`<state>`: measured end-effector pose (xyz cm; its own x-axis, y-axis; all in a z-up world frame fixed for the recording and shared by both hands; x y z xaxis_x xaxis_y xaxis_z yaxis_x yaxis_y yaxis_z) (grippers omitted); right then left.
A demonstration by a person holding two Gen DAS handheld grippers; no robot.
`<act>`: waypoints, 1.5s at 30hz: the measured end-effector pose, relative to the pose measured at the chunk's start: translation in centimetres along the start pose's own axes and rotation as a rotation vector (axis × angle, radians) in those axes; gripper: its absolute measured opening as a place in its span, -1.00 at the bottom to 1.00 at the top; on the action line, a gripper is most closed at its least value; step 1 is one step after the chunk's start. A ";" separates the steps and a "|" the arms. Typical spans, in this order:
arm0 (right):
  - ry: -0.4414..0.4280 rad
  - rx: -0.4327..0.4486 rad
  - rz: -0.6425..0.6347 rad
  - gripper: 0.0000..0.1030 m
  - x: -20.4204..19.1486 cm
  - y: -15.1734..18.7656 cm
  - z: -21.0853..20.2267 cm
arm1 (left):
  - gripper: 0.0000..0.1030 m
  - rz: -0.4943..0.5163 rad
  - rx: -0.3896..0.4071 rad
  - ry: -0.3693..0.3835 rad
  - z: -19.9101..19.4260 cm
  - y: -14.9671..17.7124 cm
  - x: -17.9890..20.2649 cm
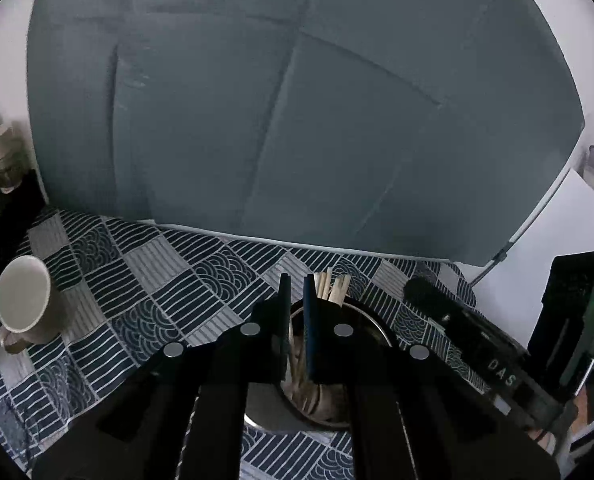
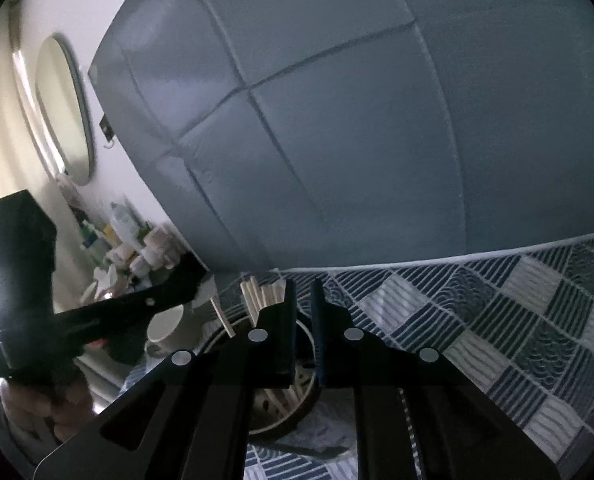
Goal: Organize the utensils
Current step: 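Lower both held sticks into the black cup and open both tools, then move both open tools down to the last sticks on the cloth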
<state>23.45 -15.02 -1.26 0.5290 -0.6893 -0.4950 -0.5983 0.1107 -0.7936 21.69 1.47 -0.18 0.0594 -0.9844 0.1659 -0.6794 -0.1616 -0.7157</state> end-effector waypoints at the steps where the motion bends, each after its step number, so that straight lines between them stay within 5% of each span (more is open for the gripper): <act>1: 0.008 0.000 -0.003 -0.82 -0.1 -0.1 -0.3 | -0.73 -0.001 0.002 -0.007 -0.5 0.0 -0.2; 6: 0.035 0.010 0.014 -0.77 -0.5 -0.1 -2.1 | -0.42 0.002 0.025 -0.032 -2.6 0.1 -0.9; 11: 0.071 0.003 0.006 -0.33 -0.9 0.7 -3.6 | -0.23 0.017 0.018 -0.041 -3.9 1.1 -0.9; 14: 0.106 -0.004 0.021 0.15 -0.8 1.5 -4.5 | -0.13 0.024 -0.009 -0.042 -4.2 2.2 -0.9; 21: 0.148 -0.042 0.034 0.39 -0.3 3.5 -5.9 | -0.02 0.034 -0.060 -0.029 -4.3 4.9 -0.7; 30: 0.211 -0.135 0.094 0.57 2.8 7.9 -6.8 | 0.20 0.050 -0.124 -0.055 -3.0 8.9 -0.6; 45: 0.331 -0.399 0.126 0.57 7.6 17.9 -6.8 | 0.28 0.106 -0.276 -0.052 -0.1 18.0 0.9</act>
<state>12.64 -23.11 -16.84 0.2586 -0.8846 -0.3882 -0.8612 -0.0291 -0.5074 9.43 -2.30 -12.80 0.0104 -0.9981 0.0602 -0.8568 -0.0399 -0.5141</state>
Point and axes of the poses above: each gripper's, at about its wrist camera, not at the fingertips, and z roughly the way its jaws point, x to its right, y to its underside, the point moved 6 cm from there along z, roughly the way its jaws point, and after that the axes turned 15 degrees about -y, right-handed, at the moved point
